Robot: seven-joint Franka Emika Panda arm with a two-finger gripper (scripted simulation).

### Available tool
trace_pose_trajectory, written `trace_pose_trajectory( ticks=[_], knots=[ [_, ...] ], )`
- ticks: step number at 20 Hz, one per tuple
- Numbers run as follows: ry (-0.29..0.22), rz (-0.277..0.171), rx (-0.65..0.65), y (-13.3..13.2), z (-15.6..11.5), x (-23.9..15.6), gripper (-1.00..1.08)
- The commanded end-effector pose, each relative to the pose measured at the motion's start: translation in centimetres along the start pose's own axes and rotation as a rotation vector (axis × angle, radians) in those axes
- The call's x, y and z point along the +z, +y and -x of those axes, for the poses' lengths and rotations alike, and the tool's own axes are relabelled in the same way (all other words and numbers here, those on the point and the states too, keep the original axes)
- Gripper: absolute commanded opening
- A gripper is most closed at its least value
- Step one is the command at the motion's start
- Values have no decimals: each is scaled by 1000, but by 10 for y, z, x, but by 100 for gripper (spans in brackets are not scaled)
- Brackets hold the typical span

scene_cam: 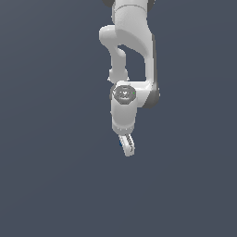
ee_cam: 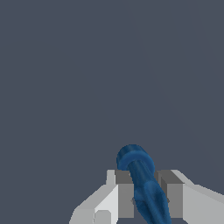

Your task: Pick up the object and move it to a goal position.

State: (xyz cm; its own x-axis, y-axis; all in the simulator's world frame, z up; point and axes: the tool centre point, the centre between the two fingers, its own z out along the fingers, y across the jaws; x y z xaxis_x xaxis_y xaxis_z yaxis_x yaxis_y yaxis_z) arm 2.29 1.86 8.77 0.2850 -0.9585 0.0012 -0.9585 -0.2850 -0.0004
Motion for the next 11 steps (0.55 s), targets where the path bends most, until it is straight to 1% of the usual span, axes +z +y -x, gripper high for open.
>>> trace_pose_trajectory(
  ticks=[1, 6, 11],
  knots=[
    [0, 1, -1, -8, -8, -6, -100],
    [-1, 1, -1, -17, -18, -12, -100],
    [-1, 1, -1, -20, -21, -14, -100]
  ],
)
